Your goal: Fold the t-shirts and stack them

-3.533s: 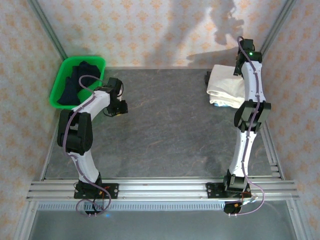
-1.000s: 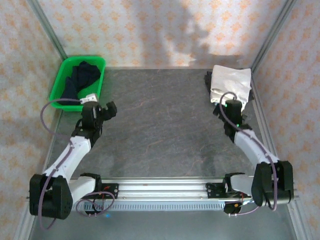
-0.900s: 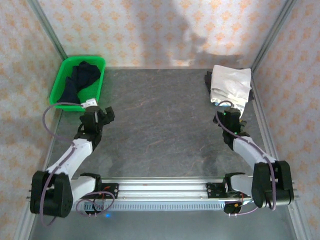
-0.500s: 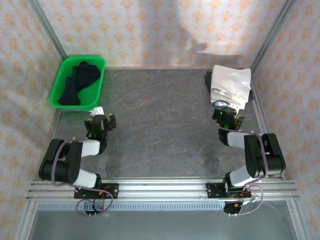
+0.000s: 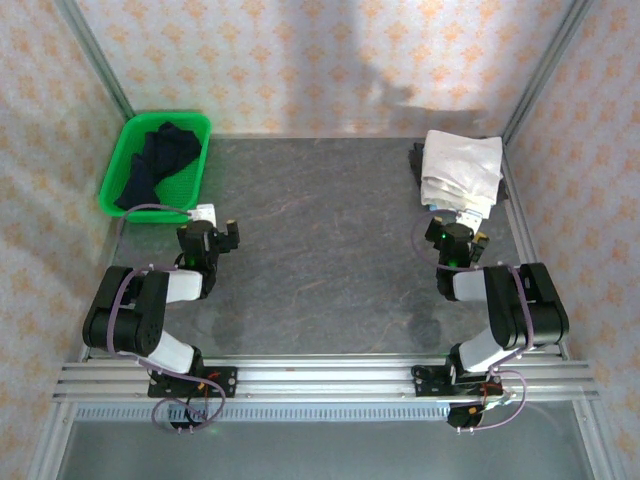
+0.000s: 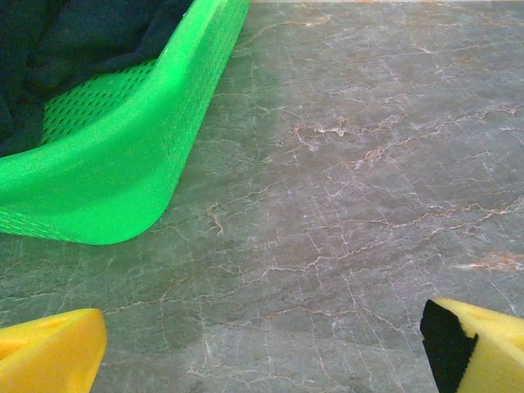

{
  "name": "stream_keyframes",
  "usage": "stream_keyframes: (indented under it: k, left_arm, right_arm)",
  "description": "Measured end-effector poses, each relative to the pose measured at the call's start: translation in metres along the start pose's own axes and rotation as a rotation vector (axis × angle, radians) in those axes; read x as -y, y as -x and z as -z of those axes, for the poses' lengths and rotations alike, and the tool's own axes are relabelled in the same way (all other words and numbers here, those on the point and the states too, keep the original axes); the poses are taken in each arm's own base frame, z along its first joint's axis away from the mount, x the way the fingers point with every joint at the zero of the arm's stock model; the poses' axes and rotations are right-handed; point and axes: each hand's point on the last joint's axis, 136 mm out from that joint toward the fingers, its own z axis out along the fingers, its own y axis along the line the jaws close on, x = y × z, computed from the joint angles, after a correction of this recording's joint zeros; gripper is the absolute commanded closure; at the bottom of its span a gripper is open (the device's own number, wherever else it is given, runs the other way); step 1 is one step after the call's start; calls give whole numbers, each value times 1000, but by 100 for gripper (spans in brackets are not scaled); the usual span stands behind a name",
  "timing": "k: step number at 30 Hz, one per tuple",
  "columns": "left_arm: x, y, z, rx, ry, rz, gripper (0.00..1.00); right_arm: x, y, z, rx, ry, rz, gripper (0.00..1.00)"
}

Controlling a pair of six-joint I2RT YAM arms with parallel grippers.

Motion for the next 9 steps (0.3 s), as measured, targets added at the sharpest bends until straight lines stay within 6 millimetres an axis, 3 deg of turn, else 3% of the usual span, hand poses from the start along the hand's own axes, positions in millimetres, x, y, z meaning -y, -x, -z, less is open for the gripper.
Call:
stream_keyframes:
  k: [9]
  left_arm:
    - [0, 0, 0, 0, 0, -4, 0]
  right_arm:
    - [0, 1, 0, 2, -2, -1, 1]
